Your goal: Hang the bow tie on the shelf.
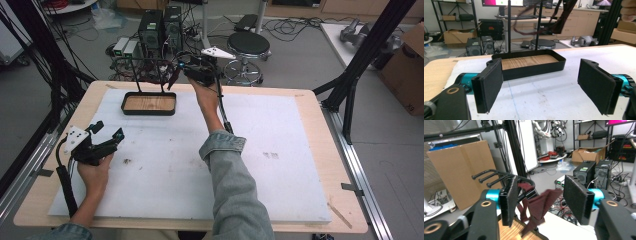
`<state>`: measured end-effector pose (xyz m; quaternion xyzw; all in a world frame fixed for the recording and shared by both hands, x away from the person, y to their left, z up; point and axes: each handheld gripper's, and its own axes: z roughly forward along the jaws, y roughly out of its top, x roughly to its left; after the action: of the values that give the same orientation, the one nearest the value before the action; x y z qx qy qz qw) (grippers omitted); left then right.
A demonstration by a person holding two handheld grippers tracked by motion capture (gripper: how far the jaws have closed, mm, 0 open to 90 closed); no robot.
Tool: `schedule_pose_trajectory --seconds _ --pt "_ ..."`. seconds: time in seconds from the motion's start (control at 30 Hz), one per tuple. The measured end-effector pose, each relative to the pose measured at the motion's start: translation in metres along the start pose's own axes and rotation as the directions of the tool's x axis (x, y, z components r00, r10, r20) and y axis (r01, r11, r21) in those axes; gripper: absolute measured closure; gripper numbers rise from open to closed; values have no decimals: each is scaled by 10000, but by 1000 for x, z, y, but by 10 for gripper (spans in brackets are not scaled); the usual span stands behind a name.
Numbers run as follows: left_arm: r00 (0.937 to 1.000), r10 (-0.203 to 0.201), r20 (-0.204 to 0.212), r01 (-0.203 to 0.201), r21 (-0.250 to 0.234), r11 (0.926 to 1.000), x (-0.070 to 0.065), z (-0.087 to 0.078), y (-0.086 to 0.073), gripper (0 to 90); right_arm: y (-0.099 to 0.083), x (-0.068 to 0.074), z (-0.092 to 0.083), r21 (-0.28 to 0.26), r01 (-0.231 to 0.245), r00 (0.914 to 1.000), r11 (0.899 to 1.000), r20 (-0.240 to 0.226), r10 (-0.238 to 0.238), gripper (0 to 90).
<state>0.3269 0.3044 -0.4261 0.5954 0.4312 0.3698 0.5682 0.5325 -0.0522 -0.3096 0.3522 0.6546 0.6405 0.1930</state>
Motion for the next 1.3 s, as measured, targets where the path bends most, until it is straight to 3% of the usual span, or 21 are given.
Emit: schedule_pose_trajectory --seconds 0.23,0.53,0.7,0.93,1.0,1.13,1.17,1.2,1.3 --pt "10000 4 -27 -4 -13 10000 0 0 0 207 6 -5 -14 -148 -162 9991 9998 396 168 293" --pt "10000 24 9 -24 -82 10000 -1 1 0 207 19 -6 -34 -380 158 9982 9992 591 -136 234" --pt "10000 -15 36 15 -128 9999 -1 4 0 206 26 -8 -52 -492 541 9941 9973 967 -491 160" --pt "9999 11 131 -10 -72 10000 -2 7 0 205 34 -13 -85 -702 968 9873 9928 1328 -869 122" --pt "9999 -20 138 21 -69 10000 -3 8 0 205 35 -16 -104 -818 1039 9849 9912 1469 -911 121" --pt "9999 -30 155 31 -56 10000 -3 9 0 205 36 -20 -122 -713 1234 9799 9898 1662 -1102 119" --pt "9999 15 169 -15 -25 10000 -3 9 0 205 36 -22 -136 -785 1390 9758 9872 1809 -1230 120" --pt "9999 1 170 0 -35 10000 -4 9 0 205 36 -22 -136 -785 1390 9758 9872 1809 -1230 120" --pt "9999 26 158 -26 -9 10000 -4 9 0 205 35 -28 -161 -818 1358 9716 9873 2059 -1166 119"
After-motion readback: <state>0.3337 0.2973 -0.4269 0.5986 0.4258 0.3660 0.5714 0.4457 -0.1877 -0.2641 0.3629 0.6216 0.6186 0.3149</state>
